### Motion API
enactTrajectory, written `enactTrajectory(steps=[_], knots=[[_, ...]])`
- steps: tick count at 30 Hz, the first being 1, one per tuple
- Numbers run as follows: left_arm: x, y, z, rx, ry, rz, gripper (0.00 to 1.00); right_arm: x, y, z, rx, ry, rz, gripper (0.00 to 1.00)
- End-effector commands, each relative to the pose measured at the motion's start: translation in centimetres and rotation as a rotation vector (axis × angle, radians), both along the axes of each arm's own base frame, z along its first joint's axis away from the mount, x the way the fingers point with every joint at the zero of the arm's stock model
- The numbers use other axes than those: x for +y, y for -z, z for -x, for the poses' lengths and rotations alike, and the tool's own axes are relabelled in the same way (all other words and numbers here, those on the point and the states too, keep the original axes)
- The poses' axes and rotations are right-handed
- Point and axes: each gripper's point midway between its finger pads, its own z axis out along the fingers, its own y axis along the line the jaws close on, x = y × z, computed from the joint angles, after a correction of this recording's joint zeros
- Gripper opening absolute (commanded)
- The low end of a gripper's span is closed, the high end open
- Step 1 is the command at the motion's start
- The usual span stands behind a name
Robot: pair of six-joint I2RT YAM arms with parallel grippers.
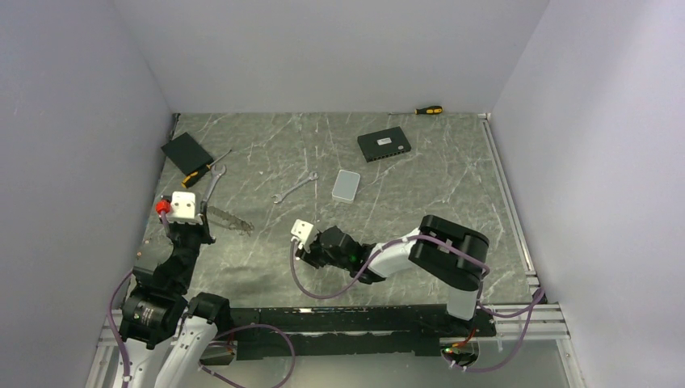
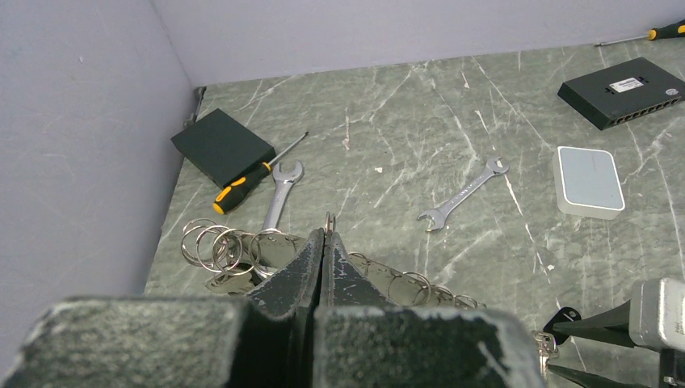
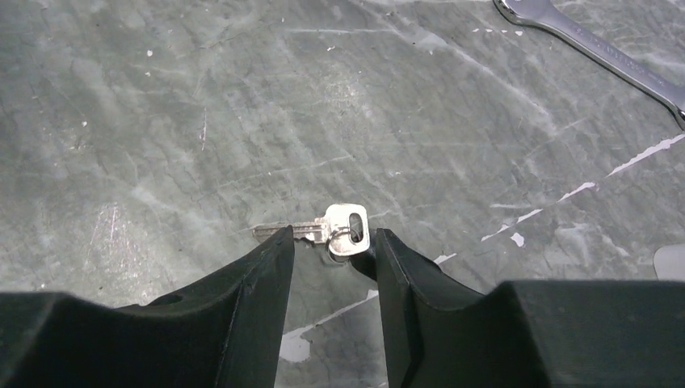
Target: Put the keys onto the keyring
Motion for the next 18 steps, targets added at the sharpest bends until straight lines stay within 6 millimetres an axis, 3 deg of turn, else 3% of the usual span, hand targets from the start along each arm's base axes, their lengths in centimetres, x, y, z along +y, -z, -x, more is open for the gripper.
enactTrajectory(steps=[1,6,9,14,18], knots=[[-0.2,-2.3,-0.3,-0.087,0.011,0.016,0.00,1.3,-0.6,-0.7,-0.003,0.023,-0.034,0.44],[-0.2,-2.3,-0.3,-0.088,0.010,0.016,0.00,1.1,0.6,-0.7,0.012,0.031,-0.005,0.39],[-0.2,-2.3,-0.2,-0.088,0.011,0.016,0.00,0.8,1.2,-0.6,0.018,0.033,0.016,0.31],[-0.2,-2.4,-0.2,-0.089,0.010,0.017,0.00,0.4,0.9,-0.6,0.013,0.036,0.015,0.11],[-0.2,-2.3,-0.2,-0.088,0.011,0.016,0.00,0.3,0.1,-0.6,0.006,0.035,0.003,0.05]])
